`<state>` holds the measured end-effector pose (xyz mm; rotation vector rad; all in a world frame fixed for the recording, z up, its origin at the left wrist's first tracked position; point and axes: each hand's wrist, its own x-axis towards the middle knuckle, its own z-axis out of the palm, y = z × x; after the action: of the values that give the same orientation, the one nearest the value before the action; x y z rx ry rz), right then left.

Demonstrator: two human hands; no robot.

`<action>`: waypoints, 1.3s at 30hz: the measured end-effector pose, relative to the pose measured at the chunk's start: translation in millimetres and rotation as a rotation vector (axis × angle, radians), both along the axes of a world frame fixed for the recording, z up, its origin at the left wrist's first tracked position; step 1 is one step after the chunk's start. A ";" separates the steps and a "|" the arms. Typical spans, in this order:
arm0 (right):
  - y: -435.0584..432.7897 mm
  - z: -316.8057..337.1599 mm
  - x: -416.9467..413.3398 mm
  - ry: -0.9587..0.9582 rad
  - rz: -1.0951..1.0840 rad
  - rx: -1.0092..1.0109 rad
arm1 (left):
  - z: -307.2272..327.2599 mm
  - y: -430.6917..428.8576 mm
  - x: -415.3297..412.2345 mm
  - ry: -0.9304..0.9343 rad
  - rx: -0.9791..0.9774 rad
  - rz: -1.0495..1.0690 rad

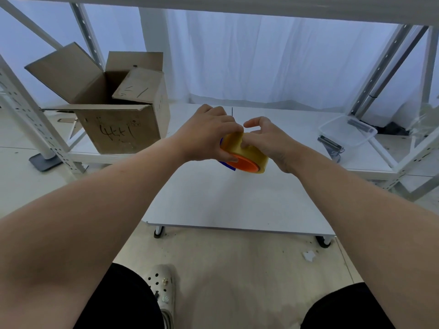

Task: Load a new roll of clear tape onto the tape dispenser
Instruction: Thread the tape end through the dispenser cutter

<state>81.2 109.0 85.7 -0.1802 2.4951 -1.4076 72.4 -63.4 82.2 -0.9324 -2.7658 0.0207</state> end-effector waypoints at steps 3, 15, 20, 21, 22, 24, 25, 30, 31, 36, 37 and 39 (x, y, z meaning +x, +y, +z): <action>-4.6 1.7 1.2 0.004 0.000 0.010 | 1.9 -2.1 1.4 0.001 -0.012 -0.012; -9.7 5.8 6.0 0.042 0.009 -0.035 | 9.3 -10.1 5.5 0.053 -0.028 -0.014; -11.1 5.7 4.0 0.043 0.001 -0.014 | 8.0 -10.5 5.7 0.057 -0.023 -0.023; -10.0 5.2 3.9 0.041 0.002 -0.012 | 7.9 -11.0 5.7 0.061 -0.022 -0.025; -9.1 4.7 3.7 0.039 0.004 -0.010 | 8.0 -11.1 5.7 0.065 -0.024 -0.026; -7.5 3.6 3.2 0.035 0.008 -0.019 | 8.6 -11.0 5.5 0.074 -0.029 -0.028; -6.9 3.2 2.9 0.025 -0.005 -0.045 | 8.8 -11.0 5.4 0.078 -0.027 -0.030; -7.3 2.9 0.8 0.006 -0.113 -0.126 | 7.6 -10.4 4.4 0.075 -0.021 -0.027; -7.2 2.1 0.8 0.008 -0.116 -0.121 | 7.1 -10.5 4.4 0.076 -0.024 -0.027; -4.3 -1.0 -0.8 0.022 -0.107 -0.148 | 6.0 -11.7 3.1 0.088 -0.013 -0.024; -4.5 -1.2 -1.3 0.030 -0.117 -0.150 | 5.6 -11.3 2.7 0.086 -0.008 -0.023; -4.8 -1.7 -2.4 0.037 -0.143 -0.143 | 4.5 -9.5 1.6 0.072 -0.004 -0.019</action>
<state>78.8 104.1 84.0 -0.0570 2.4802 -1.6557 74.0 -72.9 86.7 -0.9406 -2.6919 0.0550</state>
